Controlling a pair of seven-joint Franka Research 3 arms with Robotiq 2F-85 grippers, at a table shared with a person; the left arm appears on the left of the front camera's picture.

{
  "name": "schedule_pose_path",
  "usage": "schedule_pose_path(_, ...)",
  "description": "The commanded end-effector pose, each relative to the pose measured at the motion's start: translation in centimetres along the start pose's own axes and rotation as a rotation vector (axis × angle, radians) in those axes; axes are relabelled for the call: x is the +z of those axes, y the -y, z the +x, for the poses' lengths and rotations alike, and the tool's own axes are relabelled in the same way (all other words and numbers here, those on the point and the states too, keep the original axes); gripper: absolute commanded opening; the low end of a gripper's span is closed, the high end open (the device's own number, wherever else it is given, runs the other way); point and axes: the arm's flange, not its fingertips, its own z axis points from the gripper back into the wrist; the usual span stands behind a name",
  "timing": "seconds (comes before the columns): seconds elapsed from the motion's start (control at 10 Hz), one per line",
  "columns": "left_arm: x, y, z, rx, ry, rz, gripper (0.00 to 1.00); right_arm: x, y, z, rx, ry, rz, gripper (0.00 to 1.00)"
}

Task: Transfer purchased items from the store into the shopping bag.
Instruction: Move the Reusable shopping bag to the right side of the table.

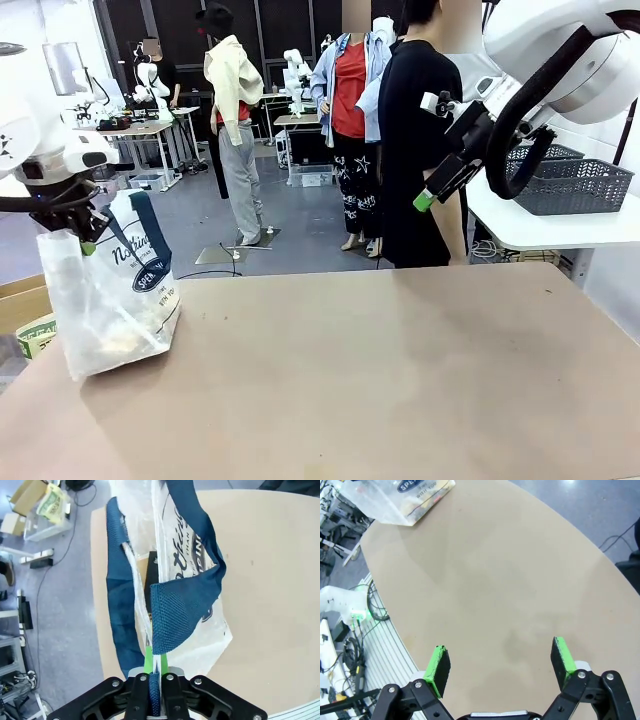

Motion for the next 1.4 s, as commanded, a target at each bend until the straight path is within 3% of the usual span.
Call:
schedule_pose_path(0.0,-0.2,0.3,-0.5,0.034,-0.041,-0.096,0.0,0.1,0.1,0.1,0.001,-0.012,0.001,1.0)
schedule_pose_path(0.1,0.0,0.0,0.0,0.0,0.0,0.0,0.0,0.1,0.1,0.1,0.001,-0.012,0.001,1.0)
schedule_pose_path(0.8,0.0,0.0,0.0,0.0,0.0,0.0,0.0,0.1,0.1,0.1,0.001,-0.012,0.001,1.0)
schedule_pose_path(0.9,-0.2,0.3,-0.2,0.008,-0.01,-0.021,0.11,0.1,0.1,0.1,0.001,-0.012,0.001,1.0)
schedule_pose_path(1.3,0.9,0.4,0.4,0.026,-0.008,-0.003,0.9,0.1,0.1,0.1,0.001,-0.012,0.001,1.0)
